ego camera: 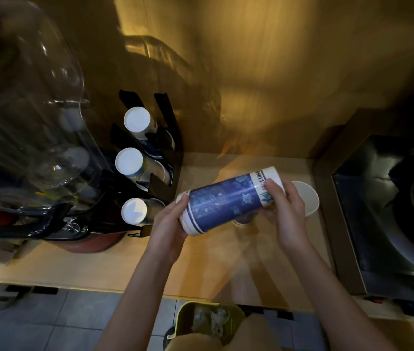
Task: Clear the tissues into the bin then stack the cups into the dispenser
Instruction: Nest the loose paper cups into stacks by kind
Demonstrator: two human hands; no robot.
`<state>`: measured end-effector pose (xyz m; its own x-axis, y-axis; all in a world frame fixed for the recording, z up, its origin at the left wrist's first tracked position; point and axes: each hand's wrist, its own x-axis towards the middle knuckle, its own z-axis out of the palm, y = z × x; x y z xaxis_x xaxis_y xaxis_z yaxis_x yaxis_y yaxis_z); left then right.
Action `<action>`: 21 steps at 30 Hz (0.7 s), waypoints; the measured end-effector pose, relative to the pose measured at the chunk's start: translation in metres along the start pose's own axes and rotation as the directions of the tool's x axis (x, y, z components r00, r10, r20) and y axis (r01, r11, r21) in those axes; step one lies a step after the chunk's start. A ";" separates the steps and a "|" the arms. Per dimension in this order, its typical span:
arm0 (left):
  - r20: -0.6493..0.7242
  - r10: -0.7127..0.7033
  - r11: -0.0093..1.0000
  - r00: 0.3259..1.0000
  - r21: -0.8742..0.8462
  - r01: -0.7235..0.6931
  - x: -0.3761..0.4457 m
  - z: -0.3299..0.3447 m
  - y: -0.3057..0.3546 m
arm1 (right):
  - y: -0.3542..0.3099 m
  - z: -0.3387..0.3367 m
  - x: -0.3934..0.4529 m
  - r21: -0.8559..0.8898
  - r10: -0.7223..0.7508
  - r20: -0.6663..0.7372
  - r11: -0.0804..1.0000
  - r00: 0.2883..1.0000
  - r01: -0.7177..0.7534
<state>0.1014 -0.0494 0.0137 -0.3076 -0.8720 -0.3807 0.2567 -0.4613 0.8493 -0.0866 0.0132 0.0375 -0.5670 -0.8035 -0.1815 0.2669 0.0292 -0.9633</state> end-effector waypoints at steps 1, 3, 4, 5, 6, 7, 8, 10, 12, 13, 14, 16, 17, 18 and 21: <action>-0.008 -0.004 1.000 1.000 0.011 0.004 -0.001 0.002 0.003 | -0.002 -0.002 0.000 0.005 0.004 0.001 1.000 1.000 -0.004; -0.026 -0.015 1.000 1.000 0.023 0.015 -0.002 0.005 0.007 | -0.004 -0.006 0.001 0.005 0.010 0.001 1.000 1.000 -0.010; -0.032 -0.020 0.999 0.999 0.027 0.021 -0.003 0.007 0.008 | -0.004 -0.008 0.001 0.007 0.010 -0.003 1.000 1.000 -0.010; -0.037 -0.027 0.999 0.999 0.030 0.028 -0.003 0.008 0.008 | -0.006 -0.009 0.001 0.011 0.011 -0.005 1.000 1.000 -0.011; -0.039 -0.035 0.999 0.999 0.034 0.036 -0.004 0.009 0.007 | -0.008 -0.010 0.000 0.016 0.015 -0.006 1.000 1.000 -0.014; -0.039 -0.040 0.999 0.998 0.036 0.041 -0.004 0.010 0.007 | -0.009 -0.011 0.000 0.017 0.017 -0.009 1.000 1.000 -0.016; -0.039 -0.045 0.998 0.998 0.034 0.047 -0.004 0.011 0.006 | -0.011 -0.012 0.000 0.019 0.017 -0.009 1.000 1.000 -0.016; -0.041 -0.053 0.998 0.998 0.020 0.054 -0.004 0.013 0.004 | -0.014 -0.015 0.000 0.012 -0.001 -0.007 1.000 1.000 0.001; -0.031 -0.054 0.999 0.998 0.004 0.054 -0.003 0.015 0.002 | -0.016 -0.017 0.001 -0.011 -0.019 -0.009 1.000 1.000 0.019; -0.021 -0.052 0.999 0.998 -0.005 0.052 -0.003 0.017 0.000 | -0.017 -0.018 0.000 -0.016 -0.018 -0.007 1.000 1.000 0.017; -0.014 -0.052 0.998 0.999 -0.020 0.051 -0.003 0.019 -0.001 | -0.018 -0.019 0.000 -0.019 -0.008 -0.004 1.000 1.000 0.008; -0.032 -0.051 0.998 0.998 -0.050 0.049 -0.001 0.019 -0.004 | -0.019 -0.023 0.001 -0.004 0.009 -0.018 1.000 1.000 -0.009; -0.056 -0.055 0.996 0.997 -0.069 0.051 0.000 0.016 -0.004 | -0.020 -0.026 0.004 0.021 0.008 -0.043 1.000 0.999 -0.007; -0.080 -0.065 0.993 0.995 -0.102 0.057 0.002 0.012 -0.004 | -0.023 -0.031 0.006 0.047 -0.004 -0.075 0.999 0.997 0.007; -0.110 -0.100 0.973 0.989 -0.220 0.074 0.006 -0.007 -0.003 | -0.034 -0.048 0.019 0.165 0.017 -0.178 0.986 0.984 0.013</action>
<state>0.1051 -0.0544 0.0069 -0.2297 -0.8339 -0.5018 0.4288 -0.5495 0.7170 -0.1436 0.0258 0.0574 -0.6924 -0.6839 -0.2299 0.3840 -0.0796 -0.9199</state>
